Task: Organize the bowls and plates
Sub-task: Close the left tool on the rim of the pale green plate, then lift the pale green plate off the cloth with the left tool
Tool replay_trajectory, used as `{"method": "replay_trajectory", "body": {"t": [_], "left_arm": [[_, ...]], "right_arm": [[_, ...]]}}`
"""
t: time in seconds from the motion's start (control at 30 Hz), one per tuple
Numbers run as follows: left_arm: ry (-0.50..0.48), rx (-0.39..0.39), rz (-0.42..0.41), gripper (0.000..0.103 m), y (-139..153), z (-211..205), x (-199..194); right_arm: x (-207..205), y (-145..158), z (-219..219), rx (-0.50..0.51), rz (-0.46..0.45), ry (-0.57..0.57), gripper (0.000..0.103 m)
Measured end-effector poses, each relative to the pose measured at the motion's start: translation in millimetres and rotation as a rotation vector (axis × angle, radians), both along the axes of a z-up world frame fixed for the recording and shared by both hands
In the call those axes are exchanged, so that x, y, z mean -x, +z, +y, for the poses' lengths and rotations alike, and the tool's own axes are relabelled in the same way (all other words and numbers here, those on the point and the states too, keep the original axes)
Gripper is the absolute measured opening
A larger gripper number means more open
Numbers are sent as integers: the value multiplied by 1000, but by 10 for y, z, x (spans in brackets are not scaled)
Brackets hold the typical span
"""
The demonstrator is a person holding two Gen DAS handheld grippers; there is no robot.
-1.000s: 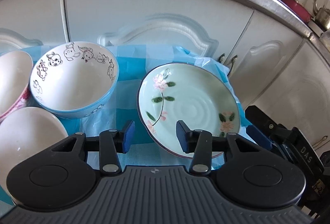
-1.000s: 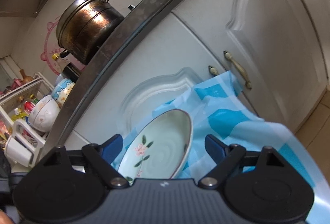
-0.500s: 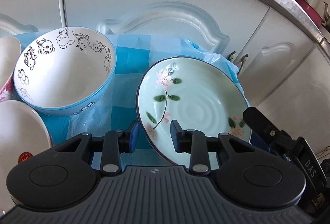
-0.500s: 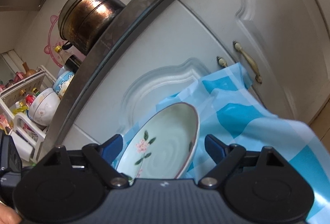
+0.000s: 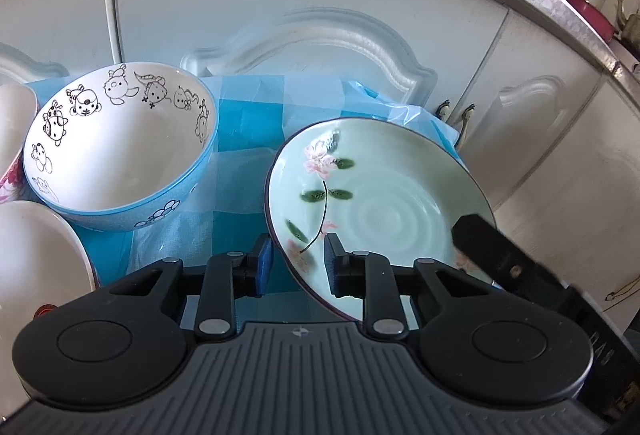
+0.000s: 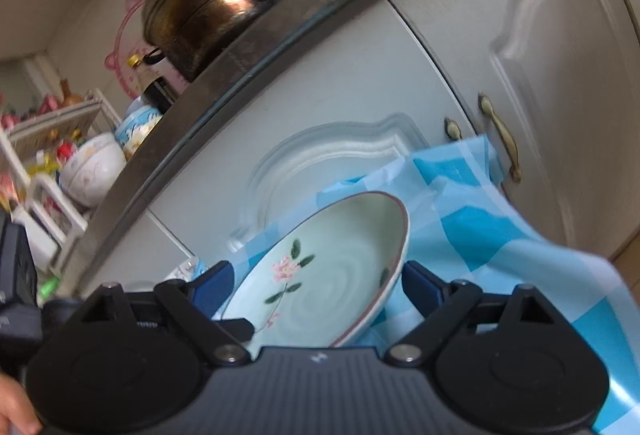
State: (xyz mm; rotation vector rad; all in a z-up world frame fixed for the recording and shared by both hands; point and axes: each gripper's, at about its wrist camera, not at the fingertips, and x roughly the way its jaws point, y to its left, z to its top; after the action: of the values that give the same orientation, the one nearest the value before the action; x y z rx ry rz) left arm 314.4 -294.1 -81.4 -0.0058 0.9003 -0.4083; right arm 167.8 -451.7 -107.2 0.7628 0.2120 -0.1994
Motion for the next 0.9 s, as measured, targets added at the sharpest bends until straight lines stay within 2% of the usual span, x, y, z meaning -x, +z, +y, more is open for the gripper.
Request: {"method": "replay_trajectory", "body": {"t": [0.4, 0.53, 0.9], "left_arm": [[-40, 32, -32, 22, 179, 86, 207], [-42, 56, -2, 22, 207, 129, 249], [-75, 89, -42, 22, 387, 400, 665]], "right_arm": [[205, 92, 152, 100, -1, -18, 91], [296, 162, 227, 132, 4, -22, 91], [621, 327, 605, 232, 16, -3, 91]]}}
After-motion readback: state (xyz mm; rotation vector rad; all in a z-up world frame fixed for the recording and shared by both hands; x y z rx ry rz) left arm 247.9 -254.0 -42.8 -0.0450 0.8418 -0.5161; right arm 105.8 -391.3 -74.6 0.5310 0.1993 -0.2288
